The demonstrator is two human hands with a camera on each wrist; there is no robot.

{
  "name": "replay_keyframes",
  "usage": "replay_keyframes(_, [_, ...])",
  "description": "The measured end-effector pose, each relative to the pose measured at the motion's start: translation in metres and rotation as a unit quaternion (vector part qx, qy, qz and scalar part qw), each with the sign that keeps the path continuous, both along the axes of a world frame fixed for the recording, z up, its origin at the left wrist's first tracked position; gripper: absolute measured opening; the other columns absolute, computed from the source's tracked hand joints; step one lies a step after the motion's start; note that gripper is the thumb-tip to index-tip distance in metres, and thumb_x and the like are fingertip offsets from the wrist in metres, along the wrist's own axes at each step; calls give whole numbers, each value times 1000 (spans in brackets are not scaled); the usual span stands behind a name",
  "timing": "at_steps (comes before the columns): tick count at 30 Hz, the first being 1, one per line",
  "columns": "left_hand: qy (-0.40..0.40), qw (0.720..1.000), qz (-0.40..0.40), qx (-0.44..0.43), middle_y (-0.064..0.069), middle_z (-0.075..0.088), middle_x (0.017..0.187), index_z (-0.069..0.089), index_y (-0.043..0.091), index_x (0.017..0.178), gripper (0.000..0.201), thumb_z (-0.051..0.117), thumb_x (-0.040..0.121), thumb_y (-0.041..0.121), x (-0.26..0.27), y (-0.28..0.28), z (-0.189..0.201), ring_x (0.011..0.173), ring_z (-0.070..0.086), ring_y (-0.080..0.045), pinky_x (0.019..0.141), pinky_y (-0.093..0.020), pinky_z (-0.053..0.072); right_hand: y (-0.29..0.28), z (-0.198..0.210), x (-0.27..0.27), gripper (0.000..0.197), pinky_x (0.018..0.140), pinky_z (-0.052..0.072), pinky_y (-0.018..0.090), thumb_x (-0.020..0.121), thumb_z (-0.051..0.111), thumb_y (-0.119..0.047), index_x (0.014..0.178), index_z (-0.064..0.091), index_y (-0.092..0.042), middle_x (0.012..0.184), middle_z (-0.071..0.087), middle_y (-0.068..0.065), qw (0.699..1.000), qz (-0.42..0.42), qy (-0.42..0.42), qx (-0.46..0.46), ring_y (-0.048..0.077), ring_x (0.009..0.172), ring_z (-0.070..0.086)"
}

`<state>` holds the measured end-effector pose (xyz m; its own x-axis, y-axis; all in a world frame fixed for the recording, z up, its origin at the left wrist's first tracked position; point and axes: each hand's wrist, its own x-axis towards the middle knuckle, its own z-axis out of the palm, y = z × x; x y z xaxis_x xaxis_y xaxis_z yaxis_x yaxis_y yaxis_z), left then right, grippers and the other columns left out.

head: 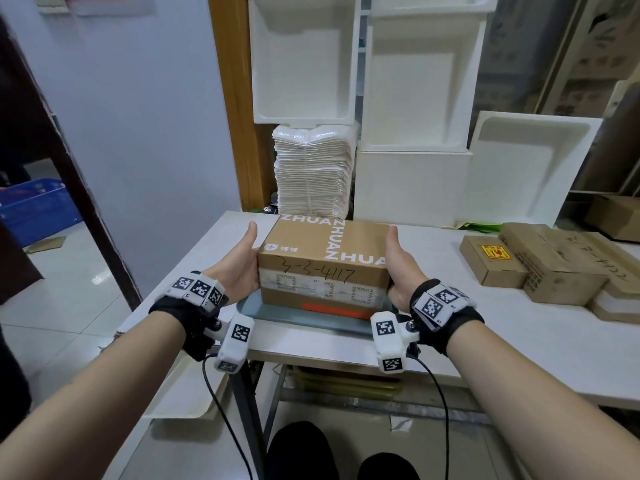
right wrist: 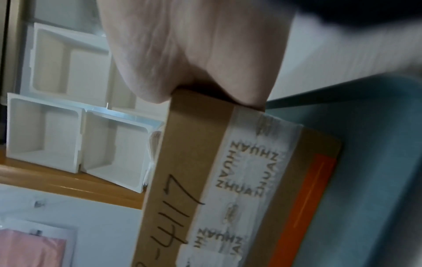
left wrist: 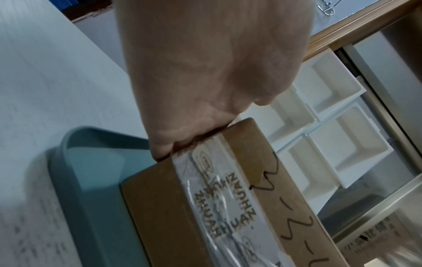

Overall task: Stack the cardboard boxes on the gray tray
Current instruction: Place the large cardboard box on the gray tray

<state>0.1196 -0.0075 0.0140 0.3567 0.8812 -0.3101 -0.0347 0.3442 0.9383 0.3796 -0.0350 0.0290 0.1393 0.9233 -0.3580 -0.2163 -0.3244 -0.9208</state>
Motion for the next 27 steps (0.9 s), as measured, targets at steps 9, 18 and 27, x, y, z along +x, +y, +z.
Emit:
replay_keyframes(9, [10,996,86,-28,-6,31,157,26,11,152,105,8,79,84,-24,13,-17,146,25,-22,121,-38,11,-14,-2,12,79,72,58,31,96,22,-67,131,53,-4,89,68,6,999,-39,-17,-18,21,81,67])
replay_keyframes(18, [37,992,109,-56,-6,12,162,10,8,154,119,14,69,92,-37,26,-40,149,7,-18,121,-38,-2,-21,-20,29,68,77,48,33,97,19,-66,111,55,-10,85,62,3,997,-20,17,-78,21,74,59])
replay_keyframes(27, [48,994,79,-56,-3,10,162,7,10,154,113,11,74,88,5,38,-35,150,5,-16,121,-37,-2,3,-35,67,64,62,47,35,95,21,-68,92,56,-15,88,66,7,997,-28,37,-64,19,79,63])
